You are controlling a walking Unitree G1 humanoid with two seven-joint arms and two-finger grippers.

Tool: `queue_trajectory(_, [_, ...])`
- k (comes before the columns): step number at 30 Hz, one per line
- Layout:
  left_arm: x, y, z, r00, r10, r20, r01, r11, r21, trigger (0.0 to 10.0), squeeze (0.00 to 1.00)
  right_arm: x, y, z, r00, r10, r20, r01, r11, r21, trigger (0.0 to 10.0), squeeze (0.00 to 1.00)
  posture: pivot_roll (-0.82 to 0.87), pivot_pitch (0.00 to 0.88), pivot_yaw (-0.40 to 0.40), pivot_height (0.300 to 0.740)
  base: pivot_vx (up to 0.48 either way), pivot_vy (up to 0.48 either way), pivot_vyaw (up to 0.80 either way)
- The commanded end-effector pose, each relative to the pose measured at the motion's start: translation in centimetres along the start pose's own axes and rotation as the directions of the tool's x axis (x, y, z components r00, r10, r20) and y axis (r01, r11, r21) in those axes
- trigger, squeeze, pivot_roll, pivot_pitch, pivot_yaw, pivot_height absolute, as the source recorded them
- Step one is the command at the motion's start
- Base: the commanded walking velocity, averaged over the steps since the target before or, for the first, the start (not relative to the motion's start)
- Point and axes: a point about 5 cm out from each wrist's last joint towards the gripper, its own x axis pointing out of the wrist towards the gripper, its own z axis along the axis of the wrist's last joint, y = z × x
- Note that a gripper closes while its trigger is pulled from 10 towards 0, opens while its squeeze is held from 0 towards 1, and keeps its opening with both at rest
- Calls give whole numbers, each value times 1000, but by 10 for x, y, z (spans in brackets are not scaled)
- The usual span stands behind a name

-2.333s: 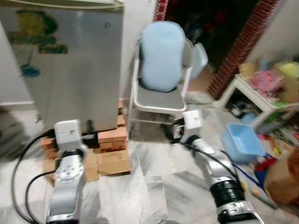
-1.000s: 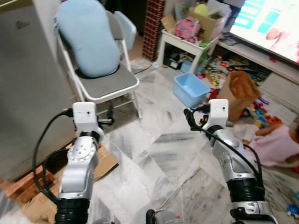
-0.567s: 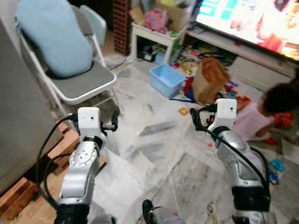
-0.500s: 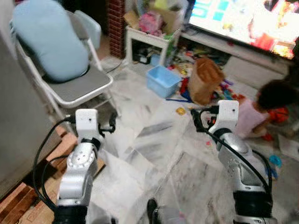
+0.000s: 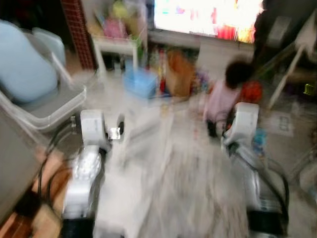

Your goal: Restocking fridge

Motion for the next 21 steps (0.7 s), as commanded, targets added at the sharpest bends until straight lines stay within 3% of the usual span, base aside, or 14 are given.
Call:
queue_trajectory(1, [1,9,3,1000,17,2,-17,1000,11,10000,0,3,5,2,1000,11,8,-11,1000,4,10000,0,-41,0,-37,740,0,0,-800])
queue_trajectory(9, [-4,12,-2,1000,16,-14,-15,1000,15,10000,0,-1,2,0,1000,-25,16,25,999,22,10000,0,-41,0,-27,740,0,0,-800])
queue_trajectory(21, [-8,10,-6,1000,15,-27,-14,1000,16,10000,0,-7,2,-4,999,-40,6,40,999,31,10000,0,-43,0,-31,740,0,313,-800])
